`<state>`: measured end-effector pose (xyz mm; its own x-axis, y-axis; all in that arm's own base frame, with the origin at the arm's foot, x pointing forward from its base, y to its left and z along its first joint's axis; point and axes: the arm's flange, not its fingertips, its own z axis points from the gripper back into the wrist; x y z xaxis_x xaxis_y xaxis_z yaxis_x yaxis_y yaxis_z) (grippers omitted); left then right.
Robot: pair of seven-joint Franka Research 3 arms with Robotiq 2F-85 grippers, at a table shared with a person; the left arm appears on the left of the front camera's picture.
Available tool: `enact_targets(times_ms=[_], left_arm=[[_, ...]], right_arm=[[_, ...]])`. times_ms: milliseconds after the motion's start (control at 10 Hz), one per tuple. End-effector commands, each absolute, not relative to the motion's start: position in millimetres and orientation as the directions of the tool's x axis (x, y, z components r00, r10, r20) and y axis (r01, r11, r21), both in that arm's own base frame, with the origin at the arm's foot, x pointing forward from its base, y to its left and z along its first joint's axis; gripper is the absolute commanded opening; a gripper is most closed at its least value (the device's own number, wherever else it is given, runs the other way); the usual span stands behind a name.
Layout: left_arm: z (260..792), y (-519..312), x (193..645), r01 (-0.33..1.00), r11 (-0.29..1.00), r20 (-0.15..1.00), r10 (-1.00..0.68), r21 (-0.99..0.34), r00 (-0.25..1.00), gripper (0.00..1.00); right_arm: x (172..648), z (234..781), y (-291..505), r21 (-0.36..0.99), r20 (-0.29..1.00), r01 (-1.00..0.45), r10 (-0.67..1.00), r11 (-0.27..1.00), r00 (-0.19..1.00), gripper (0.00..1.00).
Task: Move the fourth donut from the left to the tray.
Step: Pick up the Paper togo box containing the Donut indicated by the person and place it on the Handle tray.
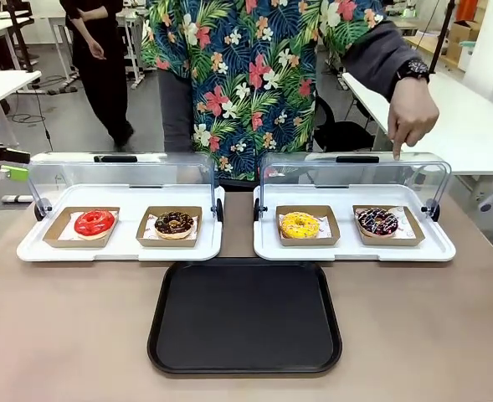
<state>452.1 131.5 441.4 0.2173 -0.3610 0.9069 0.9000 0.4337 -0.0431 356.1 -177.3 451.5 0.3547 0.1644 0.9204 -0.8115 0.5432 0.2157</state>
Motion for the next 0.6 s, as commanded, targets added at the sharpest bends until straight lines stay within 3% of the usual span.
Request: enact_targets(times_ms=[0, 500], left_arm=[[443.2, 130.0, 450.0, 0.899, 0.437, 0.907, -0.36, -0.042, 0.217, 1.0], [443.2, 130.0, 450.0, 0.899, 0.437, 0.907, -0.36, -0.042, 0.217, 1.0]], right_arm=[[359.9, 452.2, -178.4, 0.186, 0.934, -0.823, 0.163, 0.537, 0.318, 1.0], [359.9, 452.2, -178.4, 0.186, 0.934, -0.823, 0.163, 0.537, 0.318, 1.0]])
